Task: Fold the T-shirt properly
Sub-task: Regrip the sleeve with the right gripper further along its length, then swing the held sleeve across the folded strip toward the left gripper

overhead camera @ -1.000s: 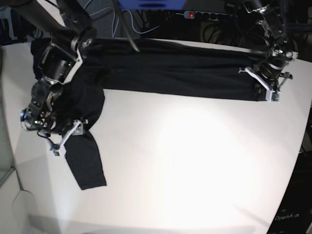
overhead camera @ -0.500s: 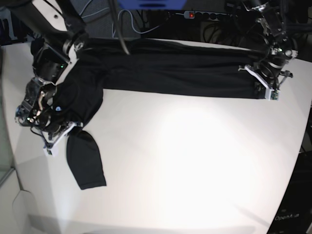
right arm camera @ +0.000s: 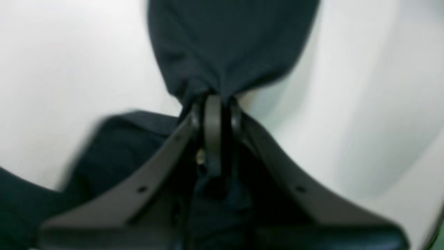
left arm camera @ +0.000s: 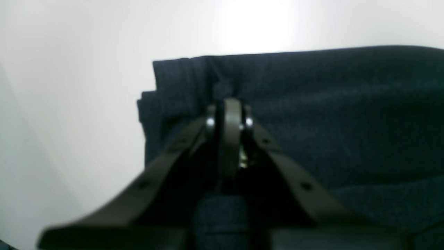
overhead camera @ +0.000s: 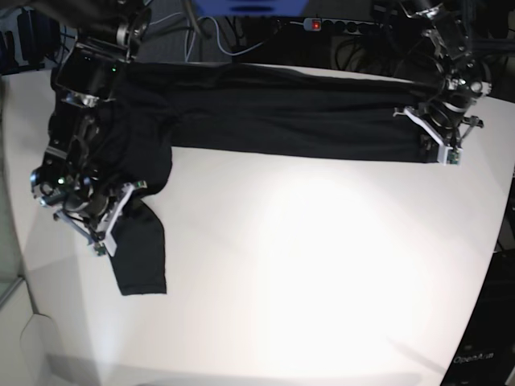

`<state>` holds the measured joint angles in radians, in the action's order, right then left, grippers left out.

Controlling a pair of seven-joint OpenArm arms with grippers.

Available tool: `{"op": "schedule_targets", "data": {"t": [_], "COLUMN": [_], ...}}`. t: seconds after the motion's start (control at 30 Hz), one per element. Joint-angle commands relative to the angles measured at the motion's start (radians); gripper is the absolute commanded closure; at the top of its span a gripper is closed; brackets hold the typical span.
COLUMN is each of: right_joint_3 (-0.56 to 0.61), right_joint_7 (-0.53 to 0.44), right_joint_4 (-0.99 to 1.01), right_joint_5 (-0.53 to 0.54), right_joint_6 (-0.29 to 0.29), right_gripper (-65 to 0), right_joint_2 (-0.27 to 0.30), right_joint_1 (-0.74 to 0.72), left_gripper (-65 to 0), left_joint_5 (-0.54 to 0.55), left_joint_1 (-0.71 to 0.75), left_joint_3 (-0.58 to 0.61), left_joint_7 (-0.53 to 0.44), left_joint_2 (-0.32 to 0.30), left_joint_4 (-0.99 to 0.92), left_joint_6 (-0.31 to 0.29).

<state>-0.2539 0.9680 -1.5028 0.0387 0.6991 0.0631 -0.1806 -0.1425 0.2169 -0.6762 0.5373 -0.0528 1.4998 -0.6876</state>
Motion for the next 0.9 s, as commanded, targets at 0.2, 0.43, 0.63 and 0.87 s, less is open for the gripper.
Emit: {"op": "schedule_targets", "data": {"t": [0.2,0.43,0.63,0.87], "right_joint_3": [0.087,0.252,0.351,0.428], "right_joint_7": [0.062,0.062,0.096,0.087], "right_joint_4": [-0.152,-0.319,-0.397,-0.407], "right_joint_5": [0.003,0.003,0.003,0.003], "right_joint_6": [-0.001,-0.001,-0.001,-0.001], "right_gripper": [-0.7,-0.6,-0.6,-0.6], "right_joint_2": [-0.033,-0.042,-0.042,-0.050], "right_joint_1": [0.028,0.120,0.166,0.224], "left_gripper": [-2.6,-2.6,-2.6,-2.6], "left_joint_5": [-0.067,-0.067,-0.067,-0.067], "left_joint_1": [0.023,0.023,0.034,0.039], "left_joint_3": [0.003,0.005,0.005,0.005], "left_joint_7": [0.106,0.108,0.108,0.108], "left_joint_2": [0.003,0.005,0.005,0.005], "left_joint_4": [-0.011,-0.009,-0.008,-0.006], "left_joint_6": [-0.011,-0.011,-0.011,-0.011]}}
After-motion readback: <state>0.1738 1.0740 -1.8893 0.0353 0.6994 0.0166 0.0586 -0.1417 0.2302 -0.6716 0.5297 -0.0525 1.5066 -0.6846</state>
